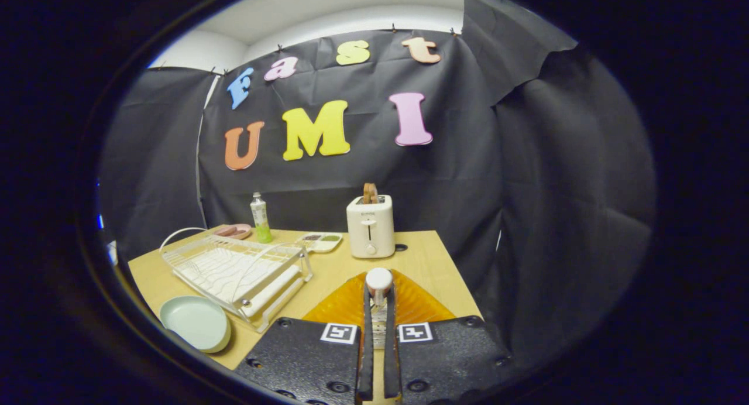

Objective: Take the plate from the dish rack, then take the spoon from the basket and place it into the plate.

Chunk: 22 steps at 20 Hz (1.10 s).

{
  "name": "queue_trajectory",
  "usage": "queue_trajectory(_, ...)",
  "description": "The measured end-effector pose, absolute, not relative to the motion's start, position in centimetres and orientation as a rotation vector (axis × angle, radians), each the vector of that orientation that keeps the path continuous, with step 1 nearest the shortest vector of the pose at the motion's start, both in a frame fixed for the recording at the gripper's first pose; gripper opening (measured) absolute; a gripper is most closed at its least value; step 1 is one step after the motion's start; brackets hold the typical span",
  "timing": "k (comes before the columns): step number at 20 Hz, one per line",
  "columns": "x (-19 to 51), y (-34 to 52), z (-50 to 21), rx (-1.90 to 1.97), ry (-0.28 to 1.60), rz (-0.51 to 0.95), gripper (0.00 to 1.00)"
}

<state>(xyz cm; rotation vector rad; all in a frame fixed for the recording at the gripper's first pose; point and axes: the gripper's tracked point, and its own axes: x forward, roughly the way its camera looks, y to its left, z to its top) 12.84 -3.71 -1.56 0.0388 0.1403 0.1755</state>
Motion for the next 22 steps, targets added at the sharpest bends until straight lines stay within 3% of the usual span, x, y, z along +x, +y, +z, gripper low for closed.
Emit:
queue_trajectory(4,9.2,-2.5,2.5,0.019,0.089,0.193,0.12)
queue_trajectory(11,2.9,7.5,6.5,-0.080,0.066,0.441,0.12)
queue_trajectory(22,-0.2,22.7,-1.0,-0.109,0.330,0.838,0.12)
